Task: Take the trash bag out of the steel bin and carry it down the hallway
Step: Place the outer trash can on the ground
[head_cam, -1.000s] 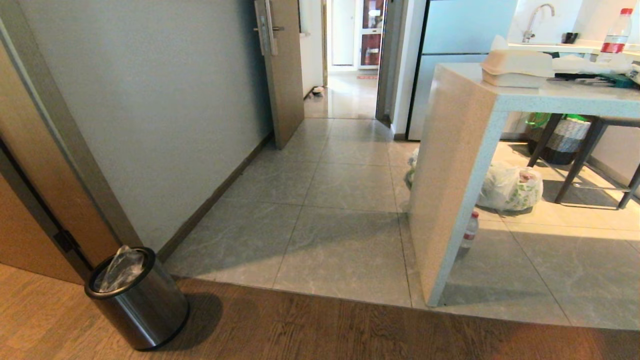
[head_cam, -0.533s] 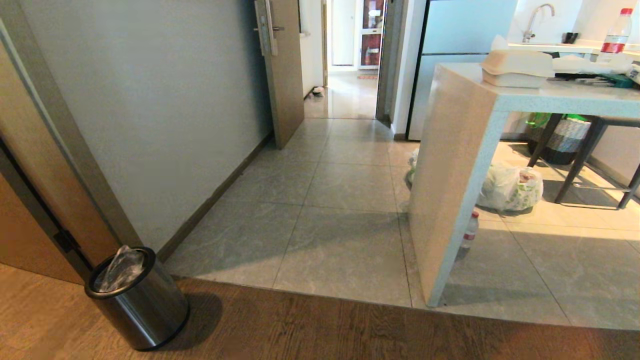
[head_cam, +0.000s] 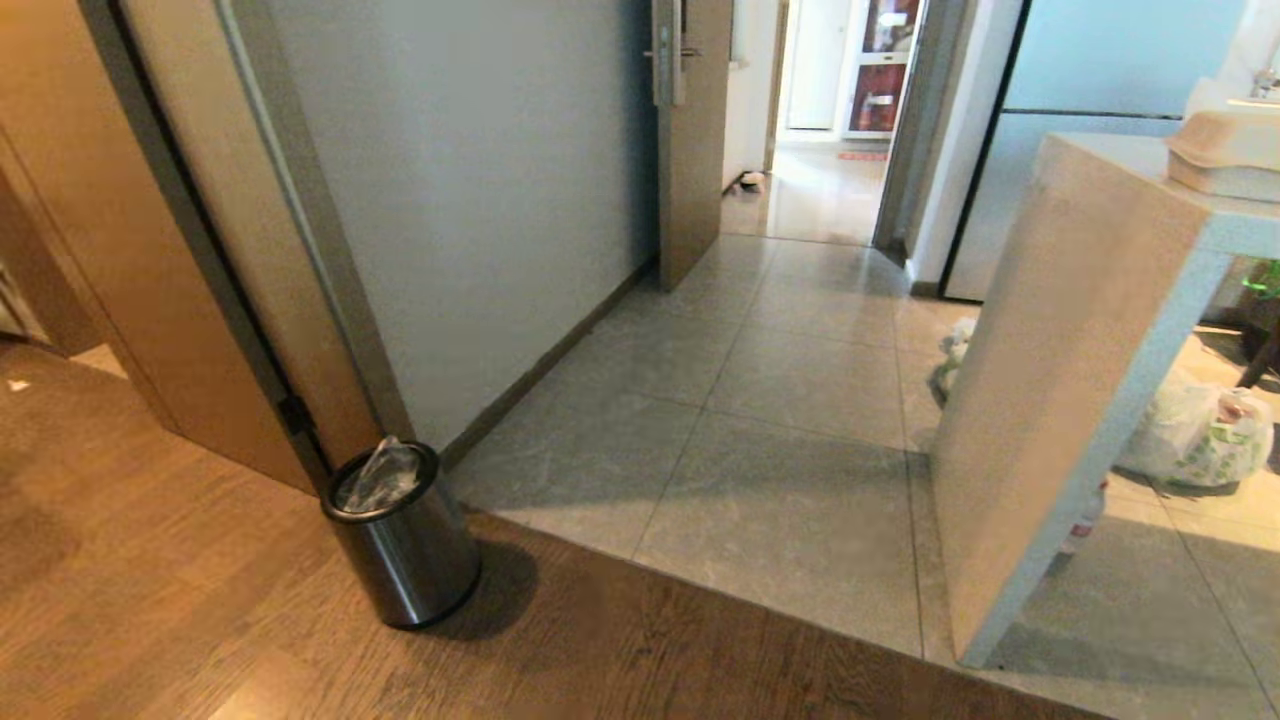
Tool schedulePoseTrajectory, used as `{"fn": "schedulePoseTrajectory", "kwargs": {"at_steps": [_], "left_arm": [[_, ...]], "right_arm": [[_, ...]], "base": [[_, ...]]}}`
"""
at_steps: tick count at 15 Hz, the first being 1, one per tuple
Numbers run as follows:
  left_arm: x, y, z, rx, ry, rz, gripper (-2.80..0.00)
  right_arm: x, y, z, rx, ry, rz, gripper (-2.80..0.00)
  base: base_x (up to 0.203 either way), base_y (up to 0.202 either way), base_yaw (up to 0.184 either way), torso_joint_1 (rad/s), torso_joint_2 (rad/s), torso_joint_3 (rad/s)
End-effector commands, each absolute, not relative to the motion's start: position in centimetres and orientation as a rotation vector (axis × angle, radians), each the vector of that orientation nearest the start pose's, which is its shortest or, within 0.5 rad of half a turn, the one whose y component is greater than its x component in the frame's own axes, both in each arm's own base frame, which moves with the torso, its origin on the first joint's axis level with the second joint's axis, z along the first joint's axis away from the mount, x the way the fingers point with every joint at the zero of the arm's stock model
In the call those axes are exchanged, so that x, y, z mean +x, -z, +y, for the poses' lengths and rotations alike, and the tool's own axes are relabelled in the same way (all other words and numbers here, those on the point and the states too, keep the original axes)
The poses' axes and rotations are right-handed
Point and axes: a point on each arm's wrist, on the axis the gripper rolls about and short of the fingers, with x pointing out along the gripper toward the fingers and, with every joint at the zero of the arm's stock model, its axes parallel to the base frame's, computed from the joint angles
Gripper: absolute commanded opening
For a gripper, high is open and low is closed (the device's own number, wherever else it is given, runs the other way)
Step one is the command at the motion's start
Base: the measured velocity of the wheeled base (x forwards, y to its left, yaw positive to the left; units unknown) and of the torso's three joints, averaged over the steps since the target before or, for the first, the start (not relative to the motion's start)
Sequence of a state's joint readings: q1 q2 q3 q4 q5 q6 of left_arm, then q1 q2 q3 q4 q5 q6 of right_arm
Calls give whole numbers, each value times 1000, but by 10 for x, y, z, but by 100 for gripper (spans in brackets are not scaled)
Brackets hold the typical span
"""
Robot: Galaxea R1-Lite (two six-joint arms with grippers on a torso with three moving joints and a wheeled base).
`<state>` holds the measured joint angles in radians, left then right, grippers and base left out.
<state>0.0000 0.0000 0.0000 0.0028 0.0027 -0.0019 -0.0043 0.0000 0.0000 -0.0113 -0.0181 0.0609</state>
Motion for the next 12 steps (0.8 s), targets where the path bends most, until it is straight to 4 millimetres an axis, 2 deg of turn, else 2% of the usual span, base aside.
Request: {"fn": "schedulePoseTrajectory", "kwargs": {"at_steps": [1, 12], "left_arm": [[-23, -75, 0, -3, -3, 3, -280], [-23, -75, 0, -2, -3, 3, -280]], "right_arm": [[-23, -76, 0, 61, 23, -13, -280], [-23, -77, 0, 62, 23, -14, -280]], "base": [[1, -7, 170, -1, 1, 4], [-1, -9, 166, 2, 2, 2]]}}
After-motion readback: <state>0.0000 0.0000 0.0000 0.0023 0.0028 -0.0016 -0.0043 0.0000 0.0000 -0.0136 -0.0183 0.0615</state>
